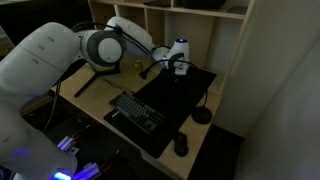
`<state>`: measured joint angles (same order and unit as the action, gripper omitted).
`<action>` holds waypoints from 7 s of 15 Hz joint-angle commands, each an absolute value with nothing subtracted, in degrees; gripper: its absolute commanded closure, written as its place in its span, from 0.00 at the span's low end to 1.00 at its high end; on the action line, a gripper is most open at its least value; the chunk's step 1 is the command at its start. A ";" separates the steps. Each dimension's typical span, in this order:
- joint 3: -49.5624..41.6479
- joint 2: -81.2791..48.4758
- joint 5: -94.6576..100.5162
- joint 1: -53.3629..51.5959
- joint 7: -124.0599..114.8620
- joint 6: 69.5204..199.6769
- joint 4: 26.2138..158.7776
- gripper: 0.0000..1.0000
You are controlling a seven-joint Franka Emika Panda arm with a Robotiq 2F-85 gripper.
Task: Turn the lamp on and off
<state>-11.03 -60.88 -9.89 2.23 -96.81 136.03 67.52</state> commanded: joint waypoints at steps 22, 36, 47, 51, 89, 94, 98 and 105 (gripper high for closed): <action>-9.74 -63.68 -9.52 3.30 -96.98 136.01 63.64 0.47; -9.41 -63.62 -9.72 3.72 -96.72 135.96 63.79 0.44; -8.79 -64.57 -10.05 3.63 -96.07 141.36 63.87 0.00; -9.06 -64.66 -9.88 3.61 -96.25 141.09 63.79 0.00; -10.34 -64.30 -9.48 3.93 -97.31 140.17 63.52 0.00; -10.20 -64.29 -9.47 3.95 -97.13 140.20 63.51 0.00; -9.80 -64.23 -9.66 4.22 -96.49 140.62 63.70 0.30; -9.68 -64.15 -9.70 4.37 -96.37 140.56 63.44 0.74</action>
